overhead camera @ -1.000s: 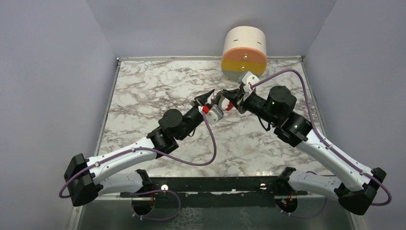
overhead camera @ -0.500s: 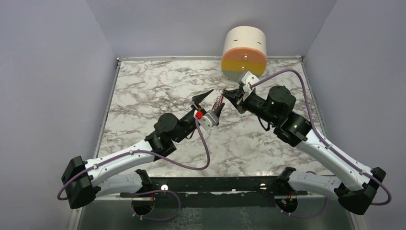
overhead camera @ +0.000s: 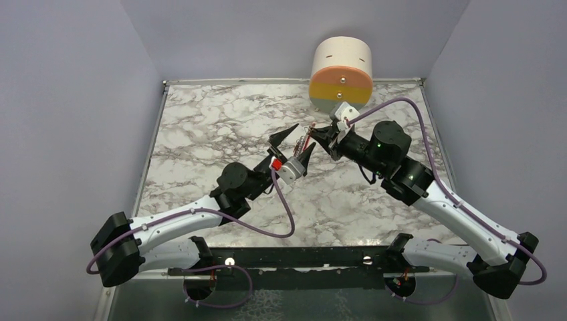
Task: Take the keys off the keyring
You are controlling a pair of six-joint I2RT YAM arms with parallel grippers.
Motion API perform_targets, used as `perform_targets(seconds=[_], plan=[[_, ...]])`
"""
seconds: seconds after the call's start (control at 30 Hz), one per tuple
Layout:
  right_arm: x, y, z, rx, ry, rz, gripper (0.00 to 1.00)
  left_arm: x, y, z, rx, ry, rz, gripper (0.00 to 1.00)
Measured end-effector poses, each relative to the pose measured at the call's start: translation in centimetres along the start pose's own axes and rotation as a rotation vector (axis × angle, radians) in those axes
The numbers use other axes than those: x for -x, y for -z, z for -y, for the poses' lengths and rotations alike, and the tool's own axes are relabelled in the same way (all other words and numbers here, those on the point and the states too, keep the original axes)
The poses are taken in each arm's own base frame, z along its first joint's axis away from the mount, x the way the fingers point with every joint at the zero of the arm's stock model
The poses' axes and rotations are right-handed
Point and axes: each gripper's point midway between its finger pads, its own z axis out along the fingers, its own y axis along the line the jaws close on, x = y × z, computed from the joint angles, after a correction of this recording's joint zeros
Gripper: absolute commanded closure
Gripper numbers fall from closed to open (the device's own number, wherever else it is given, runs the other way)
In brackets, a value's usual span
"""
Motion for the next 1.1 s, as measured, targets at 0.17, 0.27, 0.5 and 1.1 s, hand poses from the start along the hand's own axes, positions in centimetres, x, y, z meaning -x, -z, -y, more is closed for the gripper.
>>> perform_targets(seconds=[0.17,0.27,0.5,1.1], plan=[[-0.2,0.0,-0.4,0.009,0.002,-0.003,0.98,0.1,-0.3,-0.8,0.054,0.008,0.016,0.37],[0.0,-0.1,-0.3,0.004,0.005,0.002,0.98,0.1,-0.3,-1.1,0.075,0.011,0.022,0.38],[0.1,-0.1,0.1,-0.018,0.02,0.004,0.98,-0.2,-0.8,-0.9,0.086,0.015,0.028,0.42],[-0.1,-0.1,0.5,-0.071,0.03,-0.027,0.98,-1.1,-1.4,-0.6,0.101,-0.103,0.047,0.42]])
